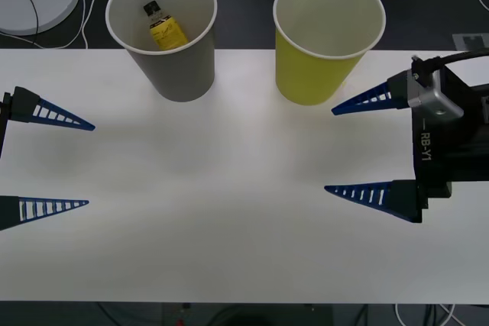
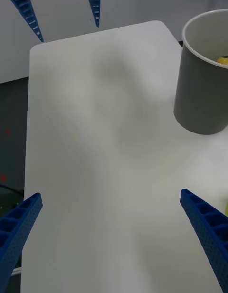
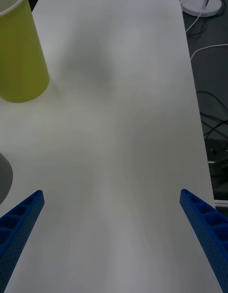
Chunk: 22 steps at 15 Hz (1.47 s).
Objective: Put the can into the green bin and the plastic bottle into the gray bin
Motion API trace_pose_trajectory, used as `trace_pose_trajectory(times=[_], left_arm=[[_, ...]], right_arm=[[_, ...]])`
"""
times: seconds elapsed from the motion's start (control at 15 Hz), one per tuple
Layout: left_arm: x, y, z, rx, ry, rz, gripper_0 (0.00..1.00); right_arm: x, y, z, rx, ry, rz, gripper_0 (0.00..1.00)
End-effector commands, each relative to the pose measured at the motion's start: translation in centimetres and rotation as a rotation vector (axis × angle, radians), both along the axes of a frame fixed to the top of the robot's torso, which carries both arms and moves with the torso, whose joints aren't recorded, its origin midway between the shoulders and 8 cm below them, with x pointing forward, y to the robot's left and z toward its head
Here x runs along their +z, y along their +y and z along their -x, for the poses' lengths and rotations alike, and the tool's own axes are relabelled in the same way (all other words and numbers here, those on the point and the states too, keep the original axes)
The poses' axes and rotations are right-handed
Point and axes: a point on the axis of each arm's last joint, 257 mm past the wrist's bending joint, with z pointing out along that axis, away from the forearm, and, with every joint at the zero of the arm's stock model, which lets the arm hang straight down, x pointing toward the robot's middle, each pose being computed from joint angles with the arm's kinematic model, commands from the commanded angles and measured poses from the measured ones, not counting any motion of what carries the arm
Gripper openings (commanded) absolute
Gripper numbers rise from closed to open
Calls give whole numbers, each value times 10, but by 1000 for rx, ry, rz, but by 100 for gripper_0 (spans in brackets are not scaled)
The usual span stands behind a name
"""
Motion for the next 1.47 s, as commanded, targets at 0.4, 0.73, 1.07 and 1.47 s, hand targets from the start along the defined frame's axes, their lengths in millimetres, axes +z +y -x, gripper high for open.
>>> trace_pose_trajectory(times=[0.4,0.73,1.07,1.47], left_arm=[[0,0,0,0,0,0,100],[0,0,0,0,0,0,100],[0,0,0,0,0,0,100],[0,0,0,0,0,0,100]], right_arm=[[-7,-29,15,77,-77,18,100],[-10,-47,28,103,-49,28,100],[-11,-53,30,117,-74,41,100],[-10,-58,31,133,-89,40,100]])
